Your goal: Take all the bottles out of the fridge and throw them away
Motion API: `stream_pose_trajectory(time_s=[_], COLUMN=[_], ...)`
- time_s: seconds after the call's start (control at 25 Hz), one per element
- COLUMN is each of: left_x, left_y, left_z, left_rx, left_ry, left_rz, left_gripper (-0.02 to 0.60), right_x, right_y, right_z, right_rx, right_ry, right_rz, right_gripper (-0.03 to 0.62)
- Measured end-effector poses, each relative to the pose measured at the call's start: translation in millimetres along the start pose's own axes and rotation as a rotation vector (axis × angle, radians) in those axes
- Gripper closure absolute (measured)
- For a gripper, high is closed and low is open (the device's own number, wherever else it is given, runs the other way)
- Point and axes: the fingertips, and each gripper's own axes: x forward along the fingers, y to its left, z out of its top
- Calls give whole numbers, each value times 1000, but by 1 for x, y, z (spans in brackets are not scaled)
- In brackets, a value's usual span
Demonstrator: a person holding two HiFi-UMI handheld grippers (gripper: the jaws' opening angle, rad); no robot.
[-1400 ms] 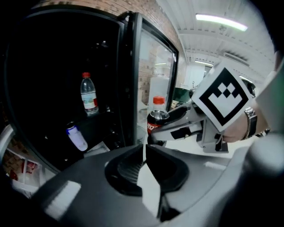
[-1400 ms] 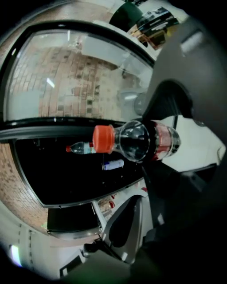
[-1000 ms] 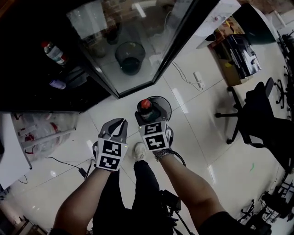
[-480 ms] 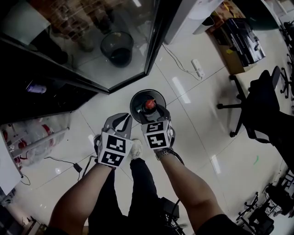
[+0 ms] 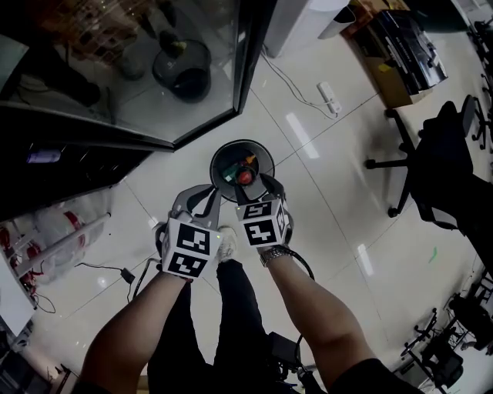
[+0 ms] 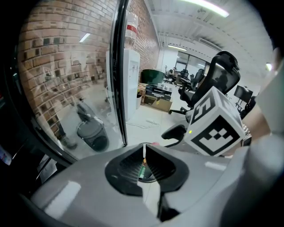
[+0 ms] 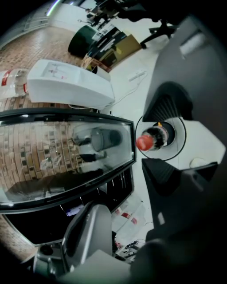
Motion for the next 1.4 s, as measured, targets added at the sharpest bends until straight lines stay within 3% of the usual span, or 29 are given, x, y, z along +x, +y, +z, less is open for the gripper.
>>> stream_pose_trajectory(time_s=[0.76,1.04,1.4], left_x=[-34,-71,-147], left_y=[12,23,53], left_z=[1,8,9], left_rx=[-24,-53,-117], left_ry=[-17,-44,-99], left_rz=[48,97,214], left_gripper=[577,577,578], right_x=[-23,-48,-91], right_y=[24,49,107], right_z=[-2,25,87], right_rx=[-12,-55,-161], right_ry=[12,-24,-113], right_rz=[24,51,108], right_gripper=[352,352,352])
